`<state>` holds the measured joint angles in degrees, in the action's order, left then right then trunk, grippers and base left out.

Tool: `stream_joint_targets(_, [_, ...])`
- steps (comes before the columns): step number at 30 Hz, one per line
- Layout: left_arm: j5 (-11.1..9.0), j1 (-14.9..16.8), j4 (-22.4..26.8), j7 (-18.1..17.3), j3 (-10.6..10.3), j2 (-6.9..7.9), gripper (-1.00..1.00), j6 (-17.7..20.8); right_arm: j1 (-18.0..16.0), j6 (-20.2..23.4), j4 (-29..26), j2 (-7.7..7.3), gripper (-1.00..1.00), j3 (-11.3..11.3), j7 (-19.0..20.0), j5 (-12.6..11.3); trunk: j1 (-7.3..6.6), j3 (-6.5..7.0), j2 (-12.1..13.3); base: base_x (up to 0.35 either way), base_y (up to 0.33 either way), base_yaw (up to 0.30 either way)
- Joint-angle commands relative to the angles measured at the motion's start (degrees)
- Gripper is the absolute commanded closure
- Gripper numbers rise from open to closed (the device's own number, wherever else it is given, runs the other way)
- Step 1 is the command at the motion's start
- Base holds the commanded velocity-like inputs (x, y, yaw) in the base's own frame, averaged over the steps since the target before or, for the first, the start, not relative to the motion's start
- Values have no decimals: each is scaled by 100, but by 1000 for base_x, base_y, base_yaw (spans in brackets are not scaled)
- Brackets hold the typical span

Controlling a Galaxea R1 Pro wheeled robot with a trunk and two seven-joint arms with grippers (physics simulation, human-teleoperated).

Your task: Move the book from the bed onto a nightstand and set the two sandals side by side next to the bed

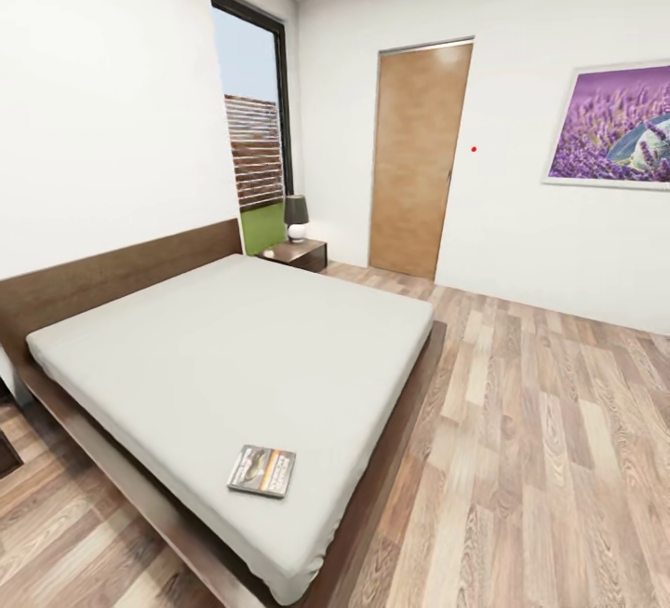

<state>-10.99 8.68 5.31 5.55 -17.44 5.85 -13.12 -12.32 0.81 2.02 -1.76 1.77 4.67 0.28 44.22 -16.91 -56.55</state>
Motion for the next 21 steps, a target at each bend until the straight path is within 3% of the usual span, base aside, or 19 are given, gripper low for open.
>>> stream_joint_targets(1, [-50, 3, 0, 16, -50, 1, -100, -15, -7, 7, 9, -1, -100, 17, 16, 2, 1, -7, -5, 20, 176, -77])
stream_joint_targets(13, [-49, 3, 3, 16, -51, -2, -100, -15, -7, 7, 1, -5, -100, 17, 17, 0, 1, -7, -5, 6, 182, -169])
stream_joint_targets(21, [-51, 3, 5, 16, -53, 2, -100, -15, -7, -9, 2, -1, -100, 17, 17, 3, 1, -7, -5, 0, 58, -42])
